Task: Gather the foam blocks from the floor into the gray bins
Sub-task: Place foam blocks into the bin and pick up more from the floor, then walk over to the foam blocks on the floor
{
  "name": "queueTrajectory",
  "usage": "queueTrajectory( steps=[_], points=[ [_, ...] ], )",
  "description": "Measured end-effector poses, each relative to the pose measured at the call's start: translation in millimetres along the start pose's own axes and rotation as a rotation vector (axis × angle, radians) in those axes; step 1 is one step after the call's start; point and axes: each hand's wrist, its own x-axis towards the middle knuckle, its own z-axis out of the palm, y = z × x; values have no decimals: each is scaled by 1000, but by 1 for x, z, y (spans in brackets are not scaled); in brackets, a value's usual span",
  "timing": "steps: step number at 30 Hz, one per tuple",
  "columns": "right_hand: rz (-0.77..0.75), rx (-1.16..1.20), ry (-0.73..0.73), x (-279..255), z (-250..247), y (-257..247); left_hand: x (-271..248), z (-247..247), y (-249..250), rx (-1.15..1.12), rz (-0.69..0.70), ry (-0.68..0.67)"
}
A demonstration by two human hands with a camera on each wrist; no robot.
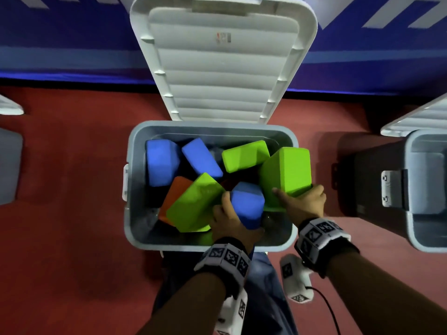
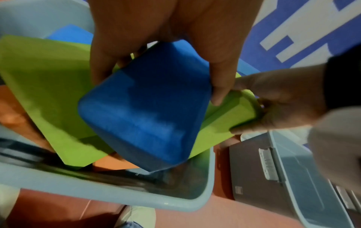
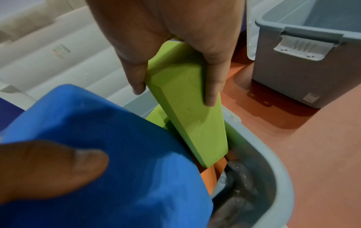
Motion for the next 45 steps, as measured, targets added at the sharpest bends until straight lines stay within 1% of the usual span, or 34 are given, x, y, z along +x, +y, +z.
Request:
queueTrajectory(
  steps=[4,6,10,13,15,17,19,22,25,28,30,31,36,40,45],
  points=[
    [2,-18,20,27,20,-5,3,10,-7,106,-61,-49],
    [-17,-22,36,32,28,2,5,15,-13,123,-71,-64],
    [-80,-17,69,34,39,21,17,19,-17,15,-81,-107],
    [-81,-64,60,42,50,15,32,24,-22,-37,-53,-139],
    [-77,-103,25,52,54,13,39,34,-30,-40,-6,-231],
    [-67,-150,-79,65,49,16,38,45,-35,-30,14,-318],
    [-36,-229,-178,77,42,14,34,54,-38,-34,10,-331],
    [-37,-245,-207,81,31,15,31,63,-36,-37,20,-320],
    [-135,-133,-168,65,18,21,31,61,-35,-14,-1,-306],
    [-227,-45,-80,43,2,32,24,50,-35,-80,5,-212],
    [-243,-46,-91,29,-5,39,18,39,-33,-143,18,-135],
    [-247,-50,-107,21,-9,41,13,32,-31,-147,23,-120],
    [-226,-6,-128,-16,-24,38,-8,-6,-19,-68,33,-113],
    [-221,38,-149,-58,-27,30,-27,-33,-21,-17,94,-92],
    [-234,65,-134,-120,-9,40,-51,-59,-41,11,177,-162]
  ],
)
